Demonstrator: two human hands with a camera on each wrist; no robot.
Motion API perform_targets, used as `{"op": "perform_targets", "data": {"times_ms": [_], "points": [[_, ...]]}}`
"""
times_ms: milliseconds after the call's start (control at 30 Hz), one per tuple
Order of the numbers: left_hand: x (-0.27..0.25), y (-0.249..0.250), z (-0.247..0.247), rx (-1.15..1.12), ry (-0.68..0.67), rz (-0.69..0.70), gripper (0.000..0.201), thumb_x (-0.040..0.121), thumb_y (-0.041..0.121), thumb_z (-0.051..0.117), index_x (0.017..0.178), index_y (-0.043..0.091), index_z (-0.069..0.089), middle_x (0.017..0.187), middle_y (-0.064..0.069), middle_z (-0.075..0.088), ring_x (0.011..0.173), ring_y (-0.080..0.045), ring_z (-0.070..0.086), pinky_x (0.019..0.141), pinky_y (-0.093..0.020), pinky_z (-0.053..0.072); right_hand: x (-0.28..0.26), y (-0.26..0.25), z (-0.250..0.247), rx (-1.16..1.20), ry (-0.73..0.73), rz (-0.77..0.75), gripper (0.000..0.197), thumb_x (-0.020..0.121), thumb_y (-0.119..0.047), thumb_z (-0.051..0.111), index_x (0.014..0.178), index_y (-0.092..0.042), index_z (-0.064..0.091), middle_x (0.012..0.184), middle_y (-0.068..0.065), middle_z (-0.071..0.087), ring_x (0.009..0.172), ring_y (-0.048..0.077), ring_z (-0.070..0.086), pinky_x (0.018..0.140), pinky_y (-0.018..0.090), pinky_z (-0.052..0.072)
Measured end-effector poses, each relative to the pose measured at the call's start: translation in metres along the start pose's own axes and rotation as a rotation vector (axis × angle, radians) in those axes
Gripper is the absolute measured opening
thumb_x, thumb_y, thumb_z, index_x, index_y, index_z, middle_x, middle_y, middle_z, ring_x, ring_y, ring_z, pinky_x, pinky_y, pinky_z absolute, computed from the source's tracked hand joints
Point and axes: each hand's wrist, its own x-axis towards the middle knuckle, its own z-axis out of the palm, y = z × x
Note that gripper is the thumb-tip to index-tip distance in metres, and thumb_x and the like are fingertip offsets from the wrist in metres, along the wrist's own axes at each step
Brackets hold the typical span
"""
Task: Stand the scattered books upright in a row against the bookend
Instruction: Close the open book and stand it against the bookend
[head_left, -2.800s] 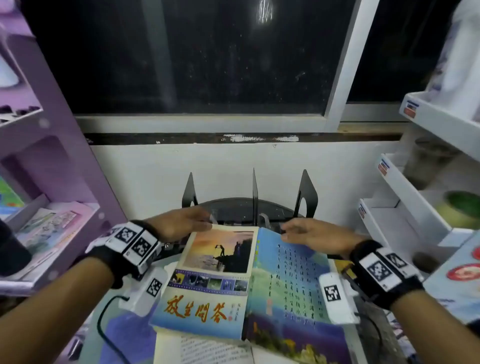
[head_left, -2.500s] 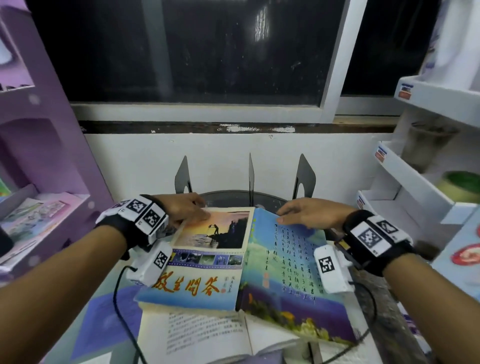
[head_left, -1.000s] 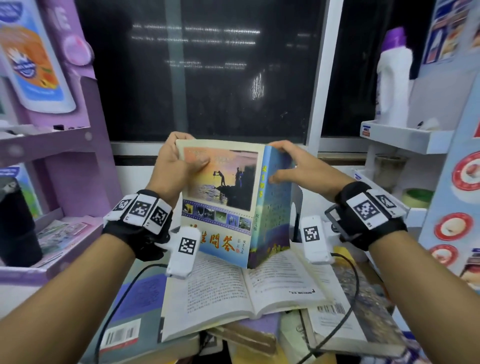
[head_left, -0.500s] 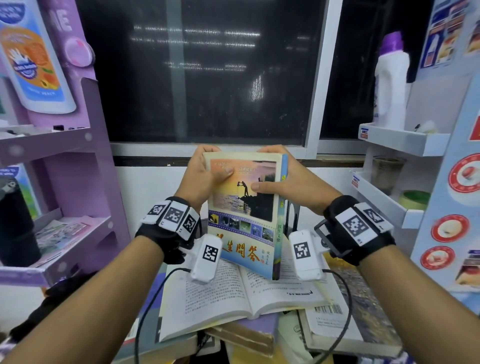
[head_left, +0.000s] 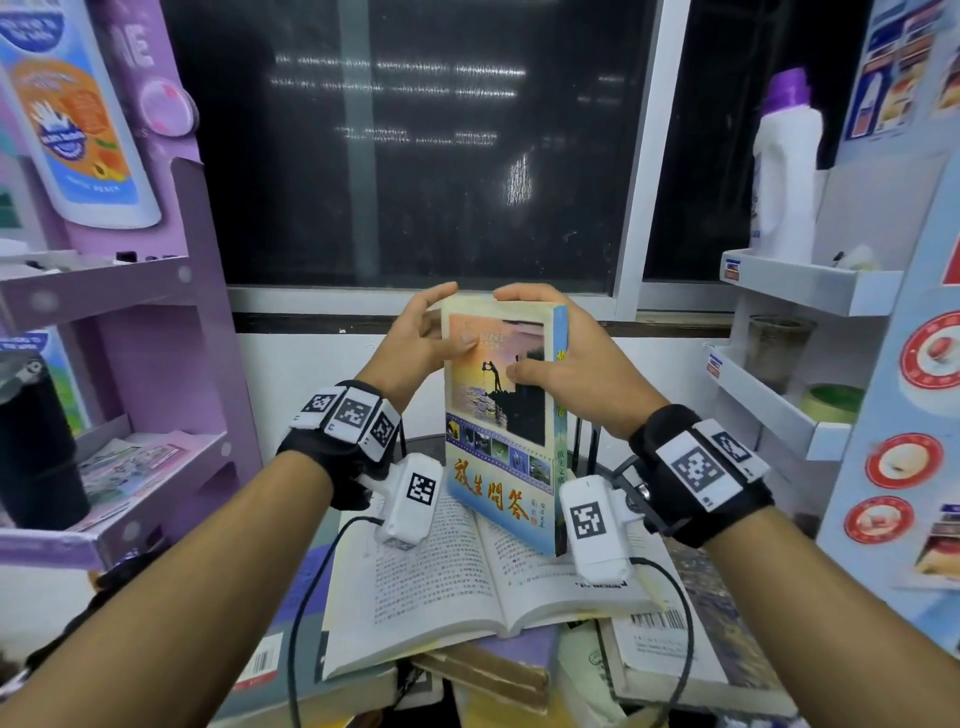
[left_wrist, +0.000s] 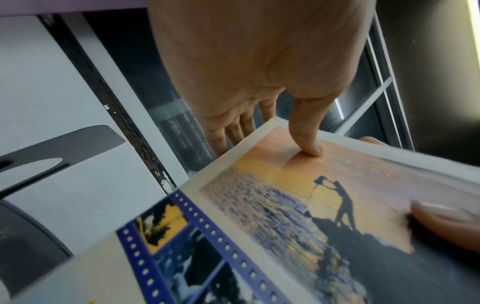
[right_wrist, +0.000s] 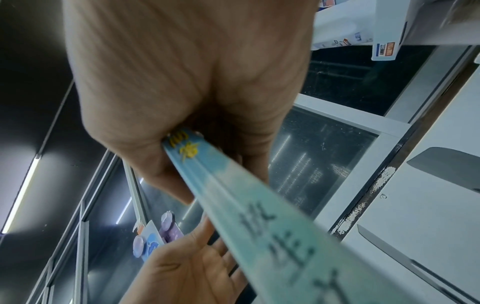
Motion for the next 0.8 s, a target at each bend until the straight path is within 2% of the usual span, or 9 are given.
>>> {"op": "perform_targets", "data": {"times_ms": [100, 200, 367, 467, 600, 700, 800], "points": [[-0.003, 0.003, -0.005, -0.079, -0.090, -0.048, 0.061, 0.084, 0.016, 0.066, 0.139, 0.017, 0.039, 0.126, -0.016, 0.061, 0.110, -0.029, 0.063, 0.086, -0.039, 0.054, -0.001, -0.004, -0.002, 0.085, -0.006, -0.026, 0.057, 0.082, 0.003, 0.067, 0.129, -0.023, 0.049, 0.120, 0.000, 0.058, 0.109, 0.019, 0.061, 0.084, 0.037, 0.059], [-0.009, 0.003, -0.006, -0.152, -0.214, -0.060, 0.054, 0.087, 0.025, 0.057, 0.136, 0.006, 0.044, 0.126, -0.021, 0.060, 0.107, -0.033, 0.063, 0.086, -0.043, 0.055, 0.000, -0.006, 0.000, 0.125, -0.013, -0.039, 0.057, 0.083, 0.002, 0.068, 0.131, -0.021, 0.048, 0.122, 0.001, 0.058, 0.111, 0.020, 0.062, 0.083, 0.037, 0.059], [-0.011, 0.005, -0.012, -0.171, -0.131, -0.003, 0.047, 0.087, 0.014, 0.062, 0.132, 0.006, 0.048, 0.115, -0.019, 0.065, 0.095, -0.028, 0.068, 0.073, -0.036, 0.057, 0.004, -0.010, 0.001, 0.118, -0.015, -0.002, 0.045, 0.085, -0.010, 0.069, 0.124, -0.026, 0.055, 0.118, -0.001, 0.062, 0.106, 0.018, 0.065, 0.083, 0.043, 0.059], [-0.012, 0.005, -0.018, -0.171, -0.083, 0.017, 0.049, 0.083, 0.010, 0.061, 0.131, 0.003, 0.048, 0.110, -0.017, 0.066, 0.091, -0.027, 0.069, 0.069, -0.034, 0.058, 0.005, -0.015, -0.001, 0.045, -0.094, 0.064, 0.049, 0.086, -0.017, 0.069, 0.129, -0.033, 0.053, 0.119, -0.002, 0.062, 0.099, 0.019, 0.069, 0.071, 0.046, 0.061], [-0.009, 0.006, -0.024, -0.122, -0.016, 0.042, 0.052, 0.078, 0.013, 0.067, 0.127, 0.005, 0.049, 0.106, -0.015, 0.068, 0.091, -0.028, 0.070, 0.068, -0.034, 0.058, 0.008, -0.023, -0.002, -0.005, -0.170, 0.146, 0.063, 0.085, -0.018, 0.070, 0.140, -0.034, 0.045, 0.118, -0.002, 0.062, 0.092, 0.019, 0.071, 0.060, 0.043, 0.061], [-0.006, 0.008, -0.027, -0.082, 0.013, 0.068, 0.053, 0.072, 0.016, 0.071, 0.121, 0.011, 0.051, 0.102, -0.013, 0.070, 0.089, -0.028, 0.070, 0.067, -0.036, 0.058, 0.011, -0.027, 0.002, -0.082, -0.130, 0.162, 0.068, 0.082, -0.016, 0.073, 0.141, -0.032, 0.044, 0.119, -0.001, 0.060, 0.088, 0.018, 0.072, 0.057, 0.042, 0.061], [-0.001, 0.005, -0.028, -0.031, 0.036, 0.075, 0.046, 0.076, 0.015, 0.070, 0.118, 0.014, 0.051, 0.101, -0.011, 0.071, 0.090, -0.028, 0.070, 0.069, -0.039, 0.058, 0.016, -0.027, 0.009, -0.225, -0.089, 0.134, 0.067, 0.084, -0.016, 0.071, 0.143, -0.032, 0.042, 0.121, -0.001, 0.058, 0.091, 0.019, 0.069, 0.056, 0.037, 0.061]]}}
